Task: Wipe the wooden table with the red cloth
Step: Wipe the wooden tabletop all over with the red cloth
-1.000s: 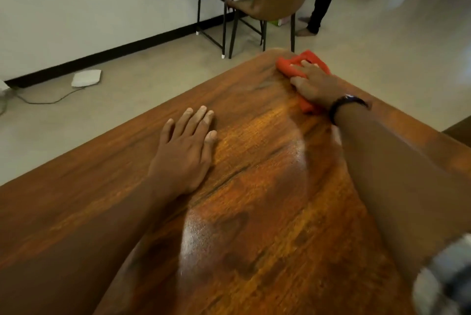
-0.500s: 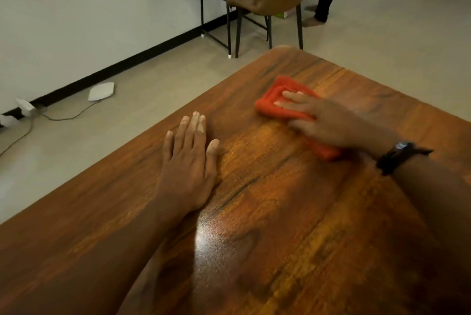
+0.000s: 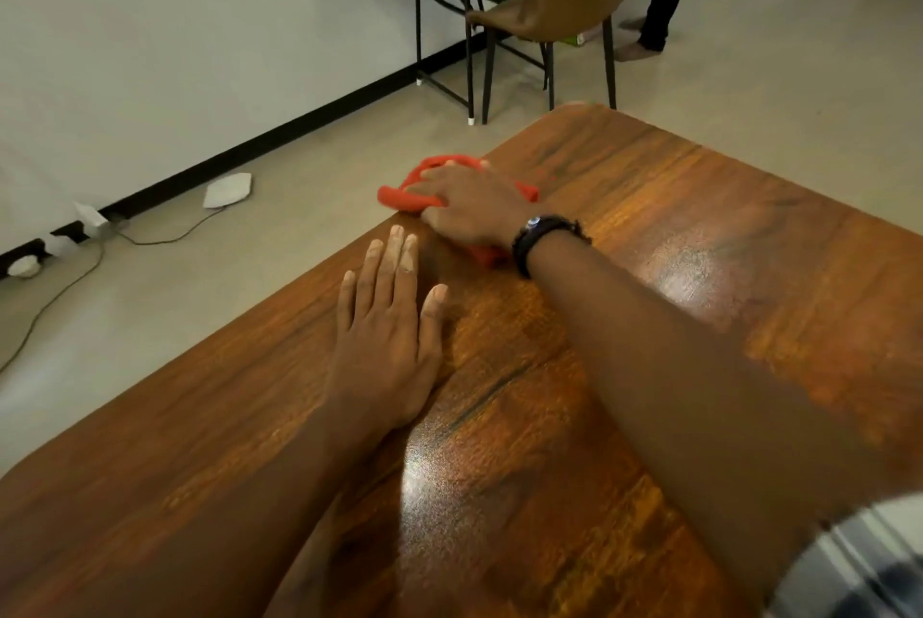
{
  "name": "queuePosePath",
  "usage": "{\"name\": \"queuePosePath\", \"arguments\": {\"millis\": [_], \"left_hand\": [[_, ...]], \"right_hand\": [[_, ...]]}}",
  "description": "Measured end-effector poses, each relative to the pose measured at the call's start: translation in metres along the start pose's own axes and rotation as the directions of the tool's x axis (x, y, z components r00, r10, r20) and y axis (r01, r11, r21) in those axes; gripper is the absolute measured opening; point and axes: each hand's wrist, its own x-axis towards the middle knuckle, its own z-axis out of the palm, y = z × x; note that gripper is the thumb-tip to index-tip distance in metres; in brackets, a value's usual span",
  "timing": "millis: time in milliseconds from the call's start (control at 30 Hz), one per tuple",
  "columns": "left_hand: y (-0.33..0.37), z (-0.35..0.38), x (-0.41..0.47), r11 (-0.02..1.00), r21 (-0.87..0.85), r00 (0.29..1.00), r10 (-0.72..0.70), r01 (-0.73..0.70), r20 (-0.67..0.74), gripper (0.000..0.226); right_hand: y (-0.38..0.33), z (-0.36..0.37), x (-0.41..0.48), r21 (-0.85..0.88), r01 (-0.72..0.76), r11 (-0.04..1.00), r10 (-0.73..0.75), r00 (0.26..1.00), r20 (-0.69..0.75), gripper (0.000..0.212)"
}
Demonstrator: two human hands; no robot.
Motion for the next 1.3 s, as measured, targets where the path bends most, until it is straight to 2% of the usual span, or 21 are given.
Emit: {"name": "queuePosePath", "arguments": {"millis": [67,133,233,300,367,500,567,700,767,800,867,967,1067,1133,1300], "left_hand": [[0.001,0.0,-0.001,1.0,0.0,1.0,-0.01,0.01,-0.022,0.064],[0.0,-0.001,-0.001,1.0,-0.003,1.0,-0.012,0.012,-0.013,0.065],[-0.001,-0.001,0.001,1.0,0.002,1.0,-0.004,0.003,0.019,0.066],[-0.001,-0.001,0.002,1.0,0.009,0.999,0.004,-0.004,0.031,0.064],[-0.001,0.0,0.003,1.0,0.023,0.999,0.005,-0.006,0.035,0.063],[-0.002,-0.001,0.003,1.0,0.019,0.999,-0.011,0.01,0.048,0.065],[-0.002,-0.001,0.003,1.0,0.009,0.998,-0.012,0.011,0.054,0.066],[-0.002,-0.001,0.003,1.0,0.002,0.998,-0.026,0.026,0.059,0.066],[0.0,-0.002,0.002,0.999,0.017,0.997,-0.037,0.036,0.063,0.066],[0.0,-0.002,0.003,0.999,0.024,0.997,-0.039,0.038,0.065,0.066],[0.0,-0.002,0.003,0.999,0.024,0.997,-0.041,0.04,0.068,0.064],[-0.002,-0.001,0.003,0.999,0.01,0.997,-0.033,0.032,0.065,0.062],[-0.004,-0.001,0.003,0.999,0.012,0.997,-0.034,0.033,0.062,0.062],[-0.005,-0.001,0.003,0.999,0.015,0.998,-0.029,0.028,0.062,0.062],[-0.005,-0.002,0.001,1.0,0.016,0.999,-0.019,0.019,0.04,0.066]], "right_hand": [[-0.011,0.008,-0.01,-0.037,0.066,0.997,-0.066,0.998,0.018,0.05],[0.011,0.0,-0.014,-0.046,0.062,0.997,-0.061,0.998,0.024,0.052],[0.065,-0.032,-0.016,-0.036,-0.118,0.992,0.117,0.993,-0.027,0.057],[0.107,-0.052,-0.016,-0.012,-0.296,0.955,0.294,0.951,-0.093,0.057],[0.139,-0.063,-0.012,0.015,-0.414,0.91,0.412,0.902,-0.131,0.057],[0.137,-0.058,0.009,0.032,-0.529,0.848,0.52,0.818,-0.246,0.058],[0.115,-0.051,0.014,0.003,-0.475,0.88,0.463,0.855,-0.234,0.054],[0.05,-0.02,0.001,-0.052,-0.118,0.992,0.112,0.988,-0.107,0.051],[0.024,-0.008,-0.013,-0.053,0.024,0.998,-0.025,0.999,-0.029,0.052],[0.017,-0.006,-0.02,-0.042,0.05,0.998,-0.05,0.999,-0.012,0.052],[0.021,-0.008,-0.023,-0.039,0.024,0.999,-0.025,0.999,-0.027,0.052],[0.06,-0.024,-0.002,-0.051,-0.141,0.989,0.134,0.984,-0.116,0.054],[0.11,-0.048,0.014,0.014,-0.371,0.929,0.366,0.91,-0.194,0.056],[0.131,-0.058,0.006,0.055,-0.462,0.885,0.463,0.864,-0.199,0.059],[0.131,-0.057,-0.087,0.062,-0.429,0.901,0.425,0.847,-0.319,0.048]]}}
